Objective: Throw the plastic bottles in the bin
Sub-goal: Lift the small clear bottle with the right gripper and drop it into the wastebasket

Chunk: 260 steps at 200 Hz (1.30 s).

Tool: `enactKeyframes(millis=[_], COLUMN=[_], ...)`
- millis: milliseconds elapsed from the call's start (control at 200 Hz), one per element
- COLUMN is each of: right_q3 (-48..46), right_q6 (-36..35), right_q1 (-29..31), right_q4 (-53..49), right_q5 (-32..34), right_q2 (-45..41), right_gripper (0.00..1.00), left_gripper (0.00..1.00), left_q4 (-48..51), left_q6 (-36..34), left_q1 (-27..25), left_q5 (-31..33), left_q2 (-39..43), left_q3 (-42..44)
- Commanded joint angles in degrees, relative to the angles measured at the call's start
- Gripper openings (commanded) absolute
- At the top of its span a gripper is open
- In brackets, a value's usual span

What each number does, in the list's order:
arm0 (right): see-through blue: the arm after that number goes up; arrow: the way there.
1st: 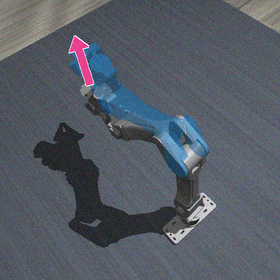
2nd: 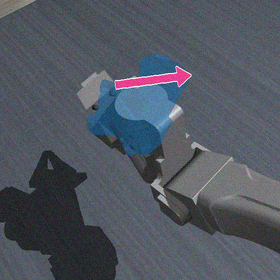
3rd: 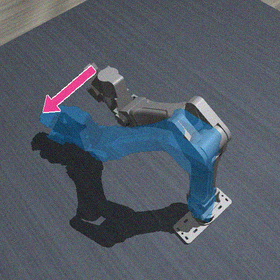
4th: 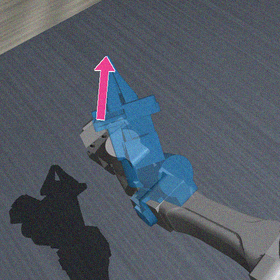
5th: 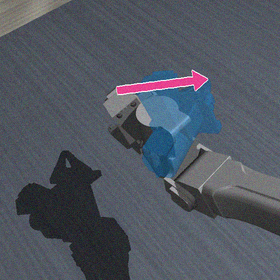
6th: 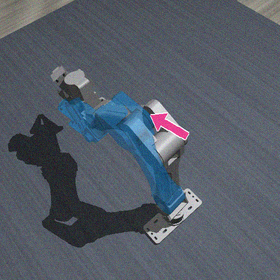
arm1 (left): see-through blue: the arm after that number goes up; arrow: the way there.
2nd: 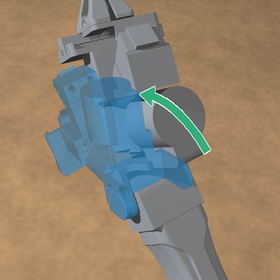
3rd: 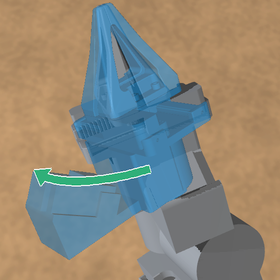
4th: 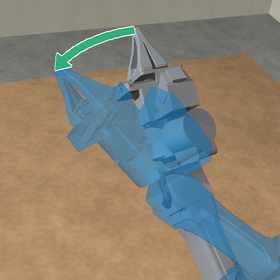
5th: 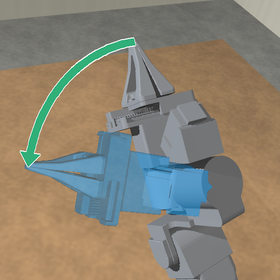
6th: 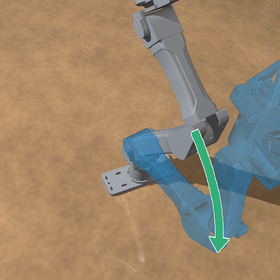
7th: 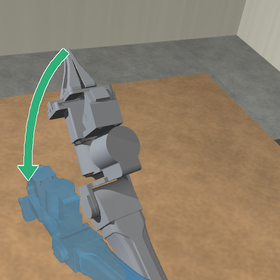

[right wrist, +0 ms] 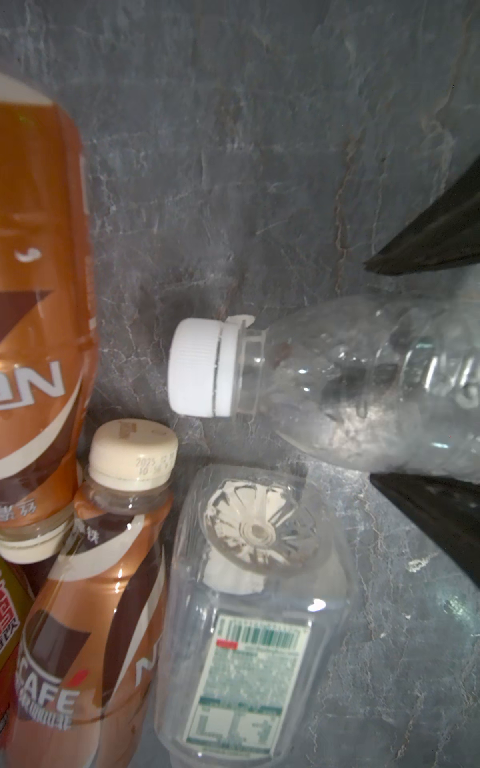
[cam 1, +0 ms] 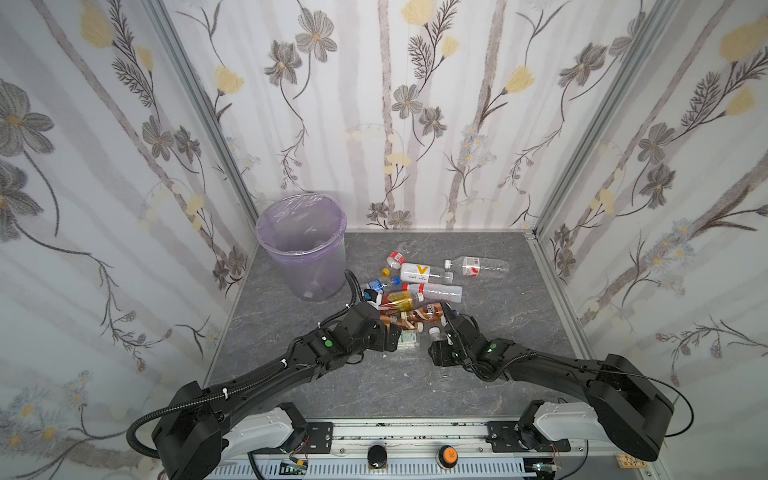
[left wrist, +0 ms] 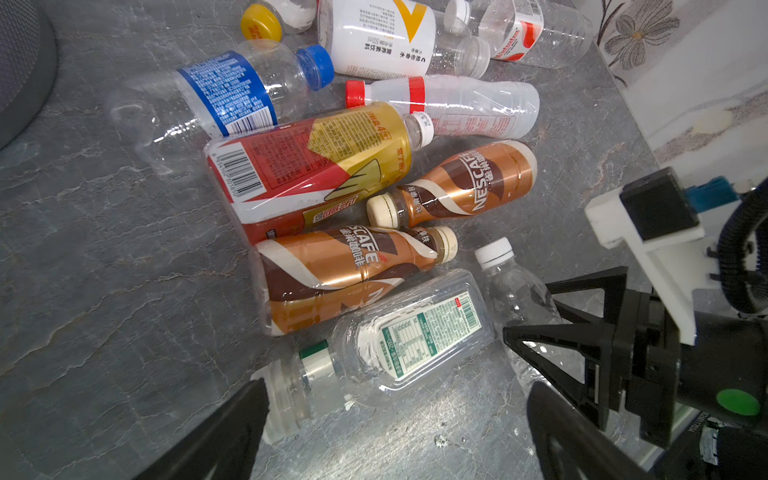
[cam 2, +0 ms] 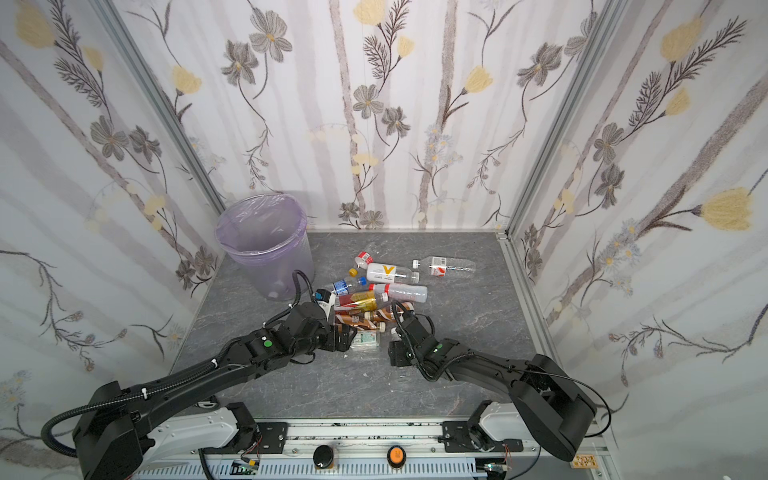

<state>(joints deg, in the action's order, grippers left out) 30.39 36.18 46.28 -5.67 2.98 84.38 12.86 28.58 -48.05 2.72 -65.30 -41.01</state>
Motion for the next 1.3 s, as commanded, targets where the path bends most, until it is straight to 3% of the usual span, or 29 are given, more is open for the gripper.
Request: enactKeyframes(millis=[0,245,495,769,1069,1194,1294], right_q3=[0.2,0.5,1.9,12.3,38.4,54.3,63.8], right_q6=[0.9,0.6,-0.8,-5.8,-11.1,-14.0,-18.5], right_q1=[0.1,0.1,0.1,-0.7,-1.7,-1.3,-0.6], right_q4=[0.7,1.2,-2.3,-3.1,5.2,2.1,2.4], right_q5=[1.7,0.8,1.4,6.8,3.3,1.1,3.2], right_q2=[1.1,2.2,-4.0,-11.4,3.8,12.3,13.2], right_gripper=[0.66,0.51,0.48,0.49,0.49,0.49,0.49], left_gripper=[1.0,1.0,1.0,1.0,1.0,1.0,1.0], left_q4=[-2.0,-2.3,-2.5,-2.5,-2.4,-2.3,-2.3], left_q6=[0.3,0.3,0.4,-0.8,-1.5,-1.4,-1.9], left_q1=[0.0,0.0,0.0,1.5,10.1,14.5,17.6], left_q5=[0.2,0.3,0.9,3.1,0.4,-1.1,-0.9], left_q2=[0.3,0.6,1.6,5.2,12.9,16.3,19.3], left_q3=[0.1,0.0,-0.4,-2.6,-8.5,-11.2,-12.3])
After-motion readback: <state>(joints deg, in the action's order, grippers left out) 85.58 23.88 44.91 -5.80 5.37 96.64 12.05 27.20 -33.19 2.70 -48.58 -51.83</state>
